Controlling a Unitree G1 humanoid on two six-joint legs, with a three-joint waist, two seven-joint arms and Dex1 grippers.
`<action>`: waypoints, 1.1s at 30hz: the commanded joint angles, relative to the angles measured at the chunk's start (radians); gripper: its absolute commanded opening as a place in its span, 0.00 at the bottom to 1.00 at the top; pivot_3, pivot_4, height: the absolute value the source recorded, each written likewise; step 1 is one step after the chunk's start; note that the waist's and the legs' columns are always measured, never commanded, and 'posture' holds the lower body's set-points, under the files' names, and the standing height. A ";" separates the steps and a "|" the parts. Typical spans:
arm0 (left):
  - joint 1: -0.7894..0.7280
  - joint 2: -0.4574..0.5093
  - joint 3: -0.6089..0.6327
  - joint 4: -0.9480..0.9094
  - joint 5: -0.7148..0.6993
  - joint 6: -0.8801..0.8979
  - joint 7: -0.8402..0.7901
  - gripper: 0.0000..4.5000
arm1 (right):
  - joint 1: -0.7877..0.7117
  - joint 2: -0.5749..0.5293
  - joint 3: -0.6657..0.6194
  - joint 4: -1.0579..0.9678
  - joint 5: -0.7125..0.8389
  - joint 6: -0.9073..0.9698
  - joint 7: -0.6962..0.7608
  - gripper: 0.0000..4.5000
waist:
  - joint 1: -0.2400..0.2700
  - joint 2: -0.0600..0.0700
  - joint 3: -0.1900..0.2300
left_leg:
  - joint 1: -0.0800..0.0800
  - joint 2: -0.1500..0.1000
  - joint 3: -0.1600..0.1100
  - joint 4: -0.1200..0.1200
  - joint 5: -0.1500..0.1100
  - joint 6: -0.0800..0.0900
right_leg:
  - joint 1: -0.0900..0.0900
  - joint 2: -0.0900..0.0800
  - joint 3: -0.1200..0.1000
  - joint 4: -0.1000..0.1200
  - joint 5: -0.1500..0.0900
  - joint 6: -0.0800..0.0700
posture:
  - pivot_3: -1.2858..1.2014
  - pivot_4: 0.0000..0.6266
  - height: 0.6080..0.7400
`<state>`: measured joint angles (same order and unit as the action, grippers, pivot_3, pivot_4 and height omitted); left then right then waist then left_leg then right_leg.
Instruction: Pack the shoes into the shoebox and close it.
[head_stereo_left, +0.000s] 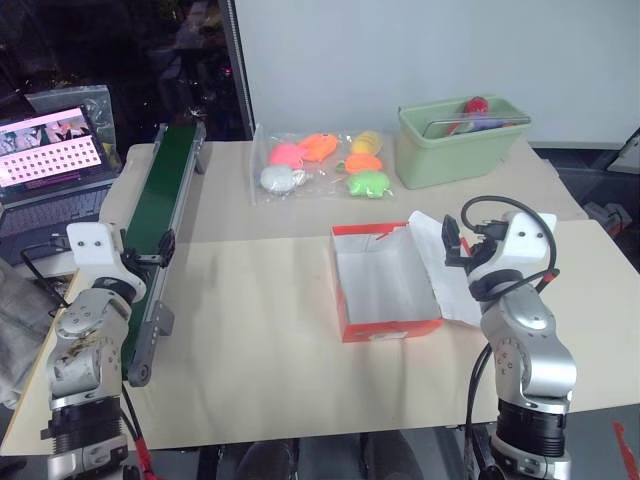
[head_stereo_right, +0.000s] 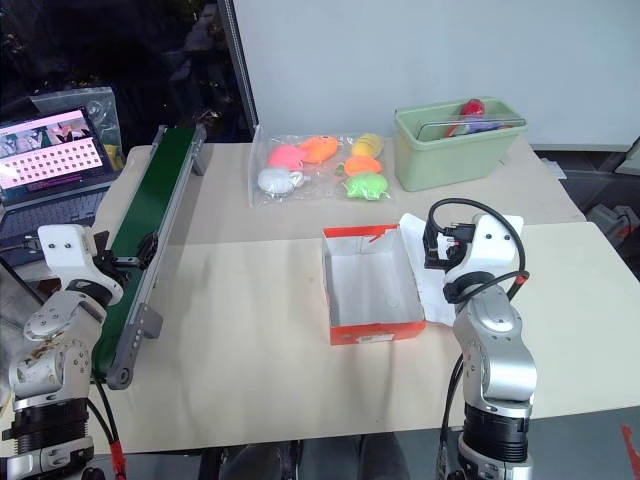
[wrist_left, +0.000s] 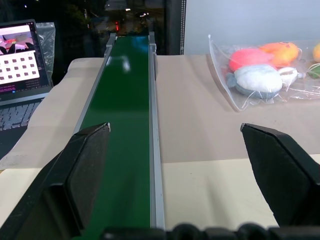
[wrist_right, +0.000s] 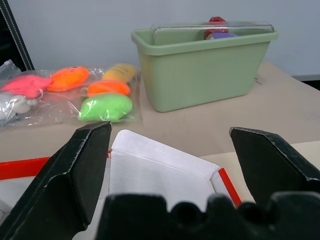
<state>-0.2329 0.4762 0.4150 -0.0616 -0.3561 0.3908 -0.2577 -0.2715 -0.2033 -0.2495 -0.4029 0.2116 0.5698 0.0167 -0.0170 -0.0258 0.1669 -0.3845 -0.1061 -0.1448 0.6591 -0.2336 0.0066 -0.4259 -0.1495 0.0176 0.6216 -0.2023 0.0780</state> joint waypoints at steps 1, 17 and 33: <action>-0.017 0.016 0.007 -0.009 0.012 -0.022 0.003 1.00 | -0.017 -0.015 0.005 -0.041 -0.003 -0.038 0.014 0.99 | 0.000 0.000 0.000 | 0.000 0.000 0.000 0.000 0.000 0.000 | 0.000 0.000 0.000 0.000 0.000 0.000 | 0.52 0.24 1.00; -0.028 0.021 0.031 0.003 0.010 -0.013 0.023 1.00 | -0.215 -0.386 0.266 -0.258 0.508 0.218 0.745 0.99 | 0.003 0.000 0.000 | -0.001 0.002 0.002 0.000 -0.002 0.002 | 0.002 0.003 -0.001 -0.009 0.002 -0.004 | 0.52 0.24 1.00; 0.035 0.016 0.062 -0.052 -0.008 0.021 0.044 1.00 | -0.167 -0.399 0.501 -0.126 0.376 0.123 0.871 0.99 | 0.005 0.000 0.000 | -0.001 0.002 0.002 0.000 -0.002 0.001 | 0.002 0.002 -0.001 -0.009 0.003 -0.004 | 0.52 0.24 1.00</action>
<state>-0.1938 0.4859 0.4563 -0.0668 -0.3567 0.4181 -0.2202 -0.4241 -0.6074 0.2447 -0.5203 0.6142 0.7374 0.8798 -0.0118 -0.0261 0.1672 -0.3854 -0.1037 -0.1428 0.6596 -0.2354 0.0078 -0.4241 -0.1470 0.0163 0.6132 -0.1993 0.0735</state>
